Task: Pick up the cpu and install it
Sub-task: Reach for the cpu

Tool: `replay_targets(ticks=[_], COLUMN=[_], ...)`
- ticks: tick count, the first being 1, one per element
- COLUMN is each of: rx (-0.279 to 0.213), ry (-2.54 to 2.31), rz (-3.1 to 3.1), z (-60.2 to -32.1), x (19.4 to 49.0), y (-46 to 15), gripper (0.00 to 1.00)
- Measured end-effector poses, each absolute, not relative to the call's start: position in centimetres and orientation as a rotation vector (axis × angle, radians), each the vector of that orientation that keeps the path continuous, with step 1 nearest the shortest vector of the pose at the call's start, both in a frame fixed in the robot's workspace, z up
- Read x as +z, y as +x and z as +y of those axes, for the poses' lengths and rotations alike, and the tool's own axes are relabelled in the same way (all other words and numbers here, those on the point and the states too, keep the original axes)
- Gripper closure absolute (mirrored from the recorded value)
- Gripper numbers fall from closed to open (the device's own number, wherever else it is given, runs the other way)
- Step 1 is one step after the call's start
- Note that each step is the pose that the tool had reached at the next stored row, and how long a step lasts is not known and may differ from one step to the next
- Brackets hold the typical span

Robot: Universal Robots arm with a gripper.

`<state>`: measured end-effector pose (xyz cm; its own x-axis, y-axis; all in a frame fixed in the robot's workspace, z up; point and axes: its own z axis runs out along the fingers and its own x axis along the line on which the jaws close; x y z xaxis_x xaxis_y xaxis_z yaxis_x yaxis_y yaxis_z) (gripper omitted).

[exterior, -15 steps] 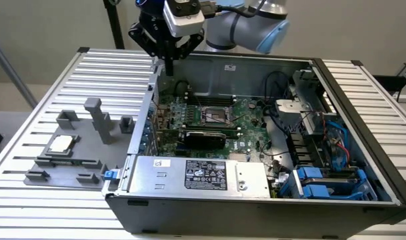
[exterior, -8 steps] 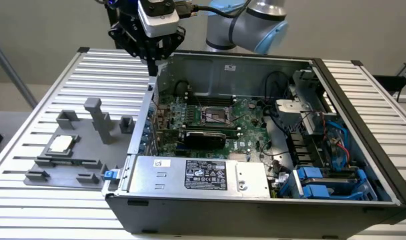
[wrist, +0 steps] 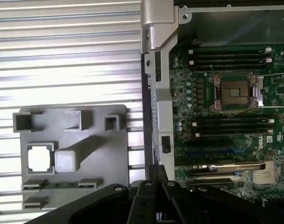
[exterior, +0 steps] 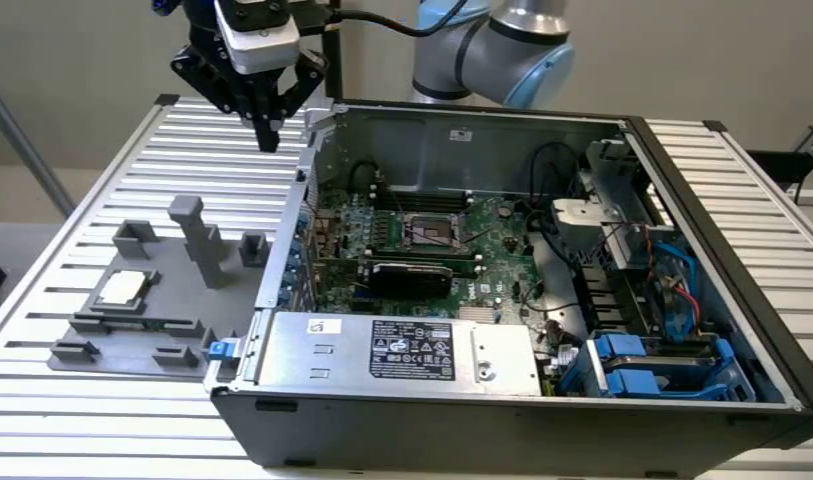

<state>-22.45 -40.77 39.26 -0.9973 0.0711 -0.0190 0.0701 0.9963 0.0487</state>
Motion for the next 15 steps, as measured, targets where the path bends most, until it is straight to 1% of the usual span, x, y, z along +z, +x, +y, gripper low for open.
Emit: replay_targets(ticks=[15], rx=[0.075], ry=[0.110], rz=[3.118], z=[-41.0], x=[38.9], y=[-29.3], gripper=[0.89])
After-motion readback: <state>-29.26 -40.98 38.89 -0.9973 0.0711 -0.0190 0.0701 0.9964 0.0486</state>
